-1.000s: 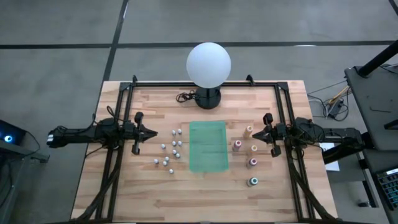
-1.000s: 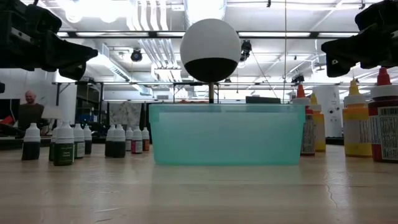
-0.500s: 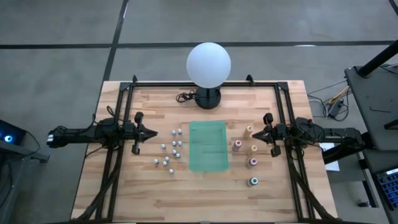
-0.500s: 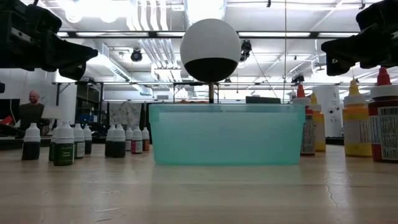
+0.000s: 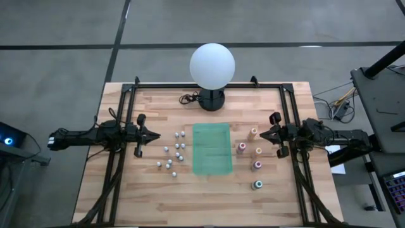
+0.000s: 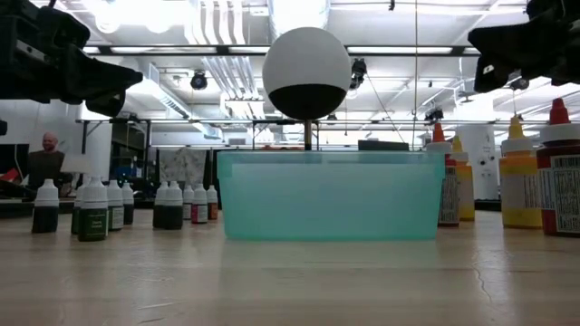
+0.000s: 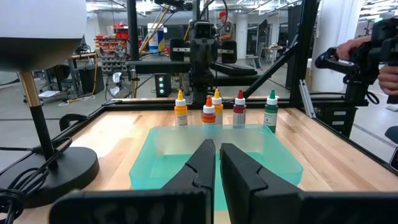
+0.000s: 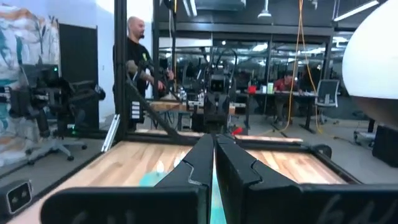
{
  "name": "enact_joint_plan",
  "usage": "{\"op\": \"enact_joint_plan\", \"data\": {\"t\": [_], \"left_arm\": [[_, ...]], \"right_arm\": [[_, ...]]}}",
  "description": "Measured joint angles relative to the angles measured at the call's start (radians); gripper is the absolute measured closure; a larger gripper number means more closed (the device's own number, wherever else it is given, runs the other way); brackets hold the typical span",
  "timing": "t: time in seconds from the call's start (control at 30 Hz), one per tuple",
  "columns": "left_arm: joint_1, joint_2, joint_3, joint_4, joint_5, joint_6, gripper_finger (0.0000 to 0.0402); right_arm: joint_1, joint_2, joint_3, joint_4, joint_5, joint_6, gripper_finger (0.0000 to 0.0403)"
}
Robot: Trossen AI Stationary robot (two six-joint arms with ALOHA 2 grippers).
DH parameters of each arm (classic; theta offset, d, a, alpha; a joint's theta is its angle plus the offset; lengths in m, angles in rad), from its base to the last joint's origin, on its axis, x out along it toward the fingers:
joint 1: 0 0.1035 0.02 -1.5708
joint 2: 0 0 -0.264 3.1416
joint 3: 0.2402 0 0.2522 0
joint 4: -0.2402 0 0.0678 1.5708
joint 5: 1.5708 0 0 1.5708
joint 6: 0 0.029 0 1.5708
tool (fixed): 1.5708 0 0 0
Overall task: Pick & Place food coloring
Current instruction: Put the large orange food coloring bottle into the green bin
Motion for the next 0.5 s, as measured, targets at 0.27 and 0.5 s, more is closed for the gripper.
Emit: {"op": "enact_joint_plan", "data": {"t": [0.27, 0.5], "left_arm": [[0.000, 0.000, 0.000, 0.000, 0.000, 0.000, 0.0401], [0.000, 0.000, 0.000, 0.000, 0.000, 0.000, 0.0401]], "right_arm": [[0.000, 0.151, 0.148, -0.034, 0.117, -0.048, 0.0394], [-0.005, 0.324, 0.333, -0.034, 0.132, -0.142, 0.0394]]}}
